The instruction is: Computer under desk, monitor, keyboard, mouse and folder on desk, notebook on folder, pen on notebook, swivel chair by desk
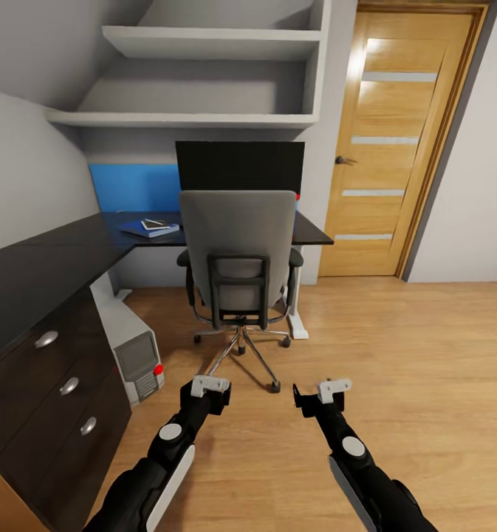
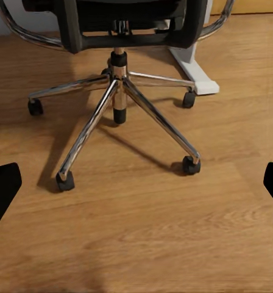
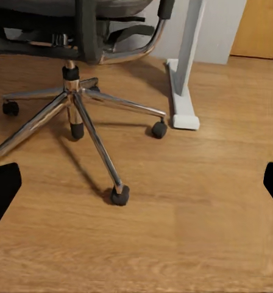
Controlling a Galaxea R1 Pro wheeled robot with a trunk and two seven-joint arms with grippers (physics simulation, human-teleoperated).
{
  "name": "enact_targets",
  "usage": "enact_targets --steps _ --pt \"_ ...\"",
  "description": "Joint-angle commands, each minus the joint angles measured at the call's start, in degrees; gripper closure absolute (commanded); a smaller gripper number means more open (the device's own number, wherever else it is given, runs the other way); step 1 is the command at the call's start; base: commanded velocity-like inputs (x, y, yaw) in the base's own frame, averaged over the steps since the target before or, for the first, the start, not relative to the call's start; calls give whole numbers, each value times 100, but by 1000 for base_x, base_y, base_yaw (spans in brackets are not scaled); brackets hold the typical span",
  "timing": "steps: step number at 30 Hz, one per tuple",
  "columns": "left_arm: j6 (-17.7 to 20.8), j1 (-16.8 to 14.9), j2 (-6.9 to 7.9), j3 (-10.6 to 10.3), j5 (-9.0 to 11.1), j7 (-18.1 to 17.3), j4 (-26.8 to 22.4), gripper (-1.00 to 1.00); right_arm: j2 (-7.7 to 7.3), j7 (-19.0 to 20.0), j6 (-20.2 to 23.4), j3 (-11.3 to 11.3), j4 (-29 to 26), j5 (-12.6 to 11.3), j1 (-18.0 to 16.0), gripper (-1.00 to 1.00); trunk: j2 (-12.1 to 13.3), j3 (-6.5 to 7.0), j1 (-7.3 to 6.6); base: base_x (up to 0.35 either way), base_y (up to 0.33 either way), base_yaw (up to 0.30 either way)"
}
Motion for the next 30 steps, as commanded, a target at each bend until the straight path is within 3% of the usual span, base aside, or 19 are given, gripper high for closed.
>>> enact_targets --steps 1,3,6,15,18,19,25,30 --pt "26 -3 3 -11 60 49 172 -100 -6 -50 -17 9 279 -67 -5 -100 -1 17 -4 -2 0 0" --pt "31 -4 -5 -13 59 75 998 -100 3 -53 -415 -17 1385 -79 -5 -100 50 56 -33 0 0 0" --pt "17 -6 -14 -31 53 166 1769 -100 5 -58 -1046 -23 2172 -85 -5 -100 170 110 -99 0 0 0" --pt "-121 -5 -8 -7 69 303 3233 -100 13 -59 -2629 -32 3971 -110 -5 -100 531 272 -297 0 0 0" --pt "-402 -4 -1 1 118 311 3683 -100 14 -56 -3066 -34 4452 -245 -5 -100 652 326 -362 0 0 0" --pt "-1416 -5 -2 -1 492 309 4560 -100 15 -37 -3698 -30 5117 -779 -5 -100 692 344 -384 0 0 0" --pt "-2046 -3 -9 -3 673 287 5320 -100 25 -15 -3828 -21 5502 -953 -5 -100 932 451 -516 0 0 0" --pt "-2103 -4 -10 -3 687 270 5485 -100 74 -8 -3821 -19 5543 -959 -5 -100 1133 541 -626 0 0 0"
